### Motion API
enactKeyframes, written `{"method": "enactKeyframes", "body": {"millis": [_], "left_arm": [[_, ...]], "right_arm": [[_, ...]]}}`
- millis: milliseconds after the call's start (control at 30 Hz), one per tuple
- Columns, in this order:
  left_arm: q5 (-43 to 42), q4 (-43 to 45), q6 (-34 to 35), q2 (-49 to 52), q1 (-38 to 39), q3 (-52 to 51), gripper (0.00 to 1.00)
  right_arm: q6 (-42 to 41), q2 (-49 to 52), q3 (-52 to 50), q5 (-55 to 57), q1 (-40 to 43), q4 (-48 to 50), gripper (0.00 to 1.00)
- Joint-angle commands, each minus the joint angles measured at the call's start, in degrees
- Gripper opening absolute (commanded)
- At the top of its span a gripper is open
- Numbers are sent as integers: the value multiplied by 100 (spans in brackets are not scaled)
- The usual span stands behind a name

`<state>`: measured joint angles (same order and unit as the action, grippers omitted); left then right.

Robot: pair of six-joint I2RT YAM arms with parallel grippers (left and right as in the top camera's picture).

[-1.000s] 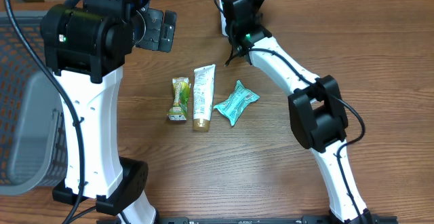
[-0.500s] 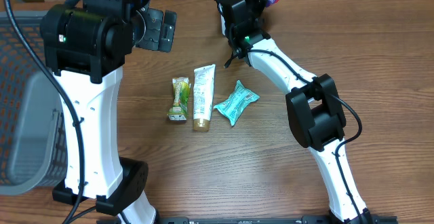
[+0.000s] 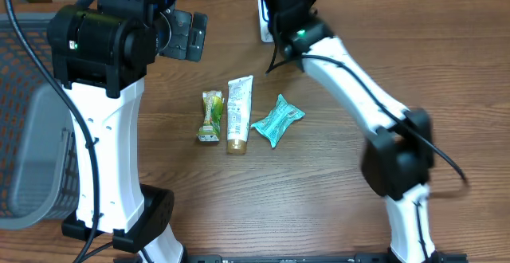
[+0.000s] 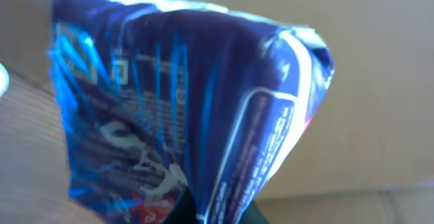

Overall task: Scan the item barcode
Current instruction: 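Carry the purple package right and set it on the table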

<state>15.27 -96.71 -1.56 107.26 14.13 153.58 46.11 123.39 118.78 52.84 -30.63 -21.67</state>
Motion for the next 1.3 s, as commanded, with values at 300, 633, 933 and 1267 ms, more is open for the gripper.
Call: {"method": "enactKeyframes", "body": {"millis": [300,633,933,1267], "left_arm": [[35,-9,-39,-2,-28,28,100],[35,-9,-39,-2,-28,28,100],[33,-9,-39,-2,-28,28,100],[35,-9,-39,-2,-28,28,99]], "right_arm": [[-5978,-1458,11,-5410,614,-5574,4],[-6640,-1456,-2457,-7049,3971,-4878,4],[-6885,-1451,-4109,-7029,5775,-3097,4],[-6293,-1530,-3316,-7364,6061,-4242,64]]}}
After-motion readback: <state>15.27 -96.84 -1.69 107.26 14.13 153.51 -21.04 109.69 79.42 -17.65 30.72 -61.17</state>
